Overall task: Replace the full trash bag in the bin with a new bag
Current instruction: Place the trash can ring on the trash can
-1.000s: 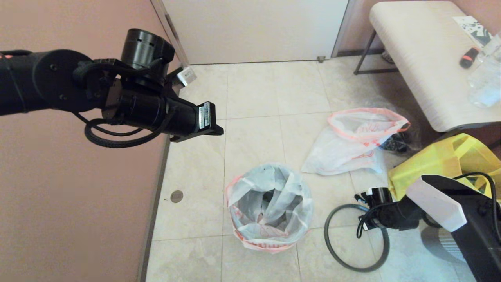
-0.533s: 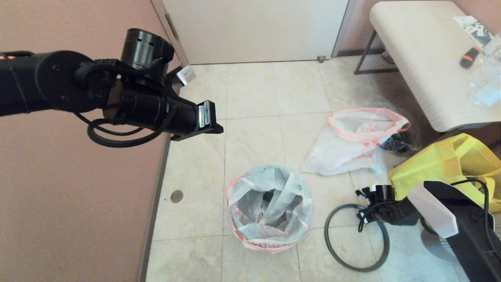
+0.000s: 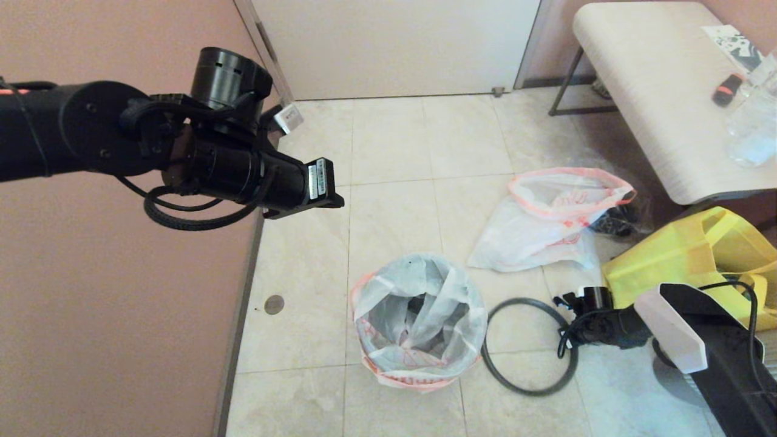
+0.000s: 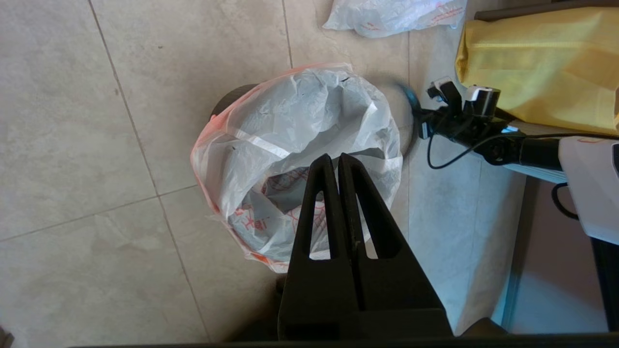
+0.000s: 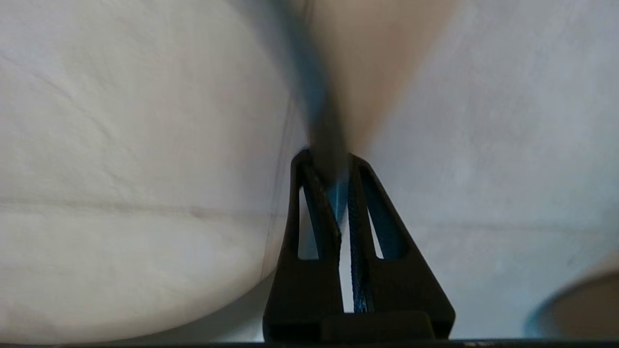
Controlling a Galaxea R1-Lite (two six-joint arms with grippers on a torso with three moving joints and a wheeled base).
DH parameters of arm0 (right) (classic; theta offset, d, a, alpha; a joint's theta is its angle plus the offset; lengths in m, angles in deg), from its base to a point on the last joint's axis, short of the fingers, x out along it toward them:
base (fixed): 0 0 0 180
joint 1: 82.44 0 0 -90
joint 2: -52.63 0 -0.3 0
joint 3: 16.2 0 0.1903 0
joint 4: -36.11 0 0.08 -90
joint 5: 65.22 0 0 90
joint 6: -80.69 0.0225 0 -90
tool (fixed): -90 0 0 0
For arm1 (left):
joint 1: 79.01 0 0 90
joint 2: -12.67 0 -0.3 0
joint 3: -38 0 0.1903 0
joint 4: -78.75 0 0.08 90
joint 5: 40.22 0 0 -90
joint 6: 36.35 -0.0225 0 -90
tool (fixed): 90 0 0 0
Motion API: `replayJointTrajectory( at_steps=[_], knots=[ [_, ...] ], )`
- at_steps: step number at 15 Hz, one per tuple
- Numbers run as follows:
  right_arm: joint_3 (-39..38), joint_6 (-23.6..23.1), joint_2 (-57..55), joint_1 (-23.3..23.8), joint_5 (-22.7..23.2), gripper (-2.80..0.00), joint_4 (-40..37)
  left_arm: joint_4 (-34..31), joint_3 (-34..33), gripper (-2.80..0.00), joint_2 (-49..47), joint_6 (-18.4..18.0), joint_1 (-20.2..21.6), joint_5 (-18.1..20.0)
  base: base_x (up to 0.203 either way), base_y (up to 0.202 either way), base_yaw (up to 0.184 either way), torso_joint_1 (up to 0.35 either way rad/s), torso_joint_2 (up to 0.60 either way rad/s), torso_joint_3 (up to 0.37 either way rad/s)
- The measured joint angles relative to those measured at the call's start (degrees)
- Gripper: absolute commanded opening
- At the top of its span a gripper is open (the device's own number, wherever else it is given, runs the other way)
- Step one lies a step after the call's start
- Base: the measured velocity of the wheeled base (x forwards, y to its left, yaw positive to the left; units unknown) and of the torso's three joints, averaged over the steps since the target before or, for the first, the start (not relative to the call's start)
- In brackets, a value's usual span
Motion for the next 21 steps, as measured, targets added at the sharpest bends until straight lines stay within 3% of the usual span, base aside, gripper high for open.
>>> replayJointTrajectory(
  at_steps=[3,6,10,12,14,17,21],
  knots=[
    [-8.9,3.5,6.0,-0.1,-0.1,-2.8,0.4,-0.3,-0.2,-2.8,1.2,0.0,-0.5,-0.7,0.0,0.0,0.0,0.0,0.0,0.0],
    [-23.5,8.6,17.8,-1.2,-1.9,-2.8,2.4,-0.4,-1.3,-2.8,3.0,0.0,-2.6,-1.8,0.0,0.0,0.0,0.0,0.0,0.0],
    [-46.2,11.9,40.2,-3.5,-6.3,-2.8,13.1,-0.5,-3.3,-2.8,7.0,1.0,-6.0,-2.7,0.0,0.0,0.0,0.0,0.0,0.0],
    [-53.2,12.4,52.0,-4.9,-7.9,-2.8,19.0,-0.4,-3.7,-2.8,9.0,1.3,-6.4,-2.7,0.0,0.0,0.0,0.0,0.0,0.0],
    [-56.5,12.8,63.1,-7.0,-10.5,-2.8,22.6,-0.4,-3.9,-2.8,10.8,1.2,-6.5,-2.6,0.0,0.0,0.0,0.0,0.0,0.0],
    [-55.4,14.7,74.4,-15.8,-16.8,-2.8,20.8,-0.3,-3.8,-2.8,13.0,1.3,-5.7,-2.5,0.0,0.0,0.0,0.0,0.0,0.0],
    [-44.7,20.7,70.8,-28.2,-20.7,-2.8,11.0,-0.1,-2.8,-2.8,13.6,1.2,-3.0,-2.3,0.0,0.0,0.0,0.0,0.0,0.0]
  ],
)
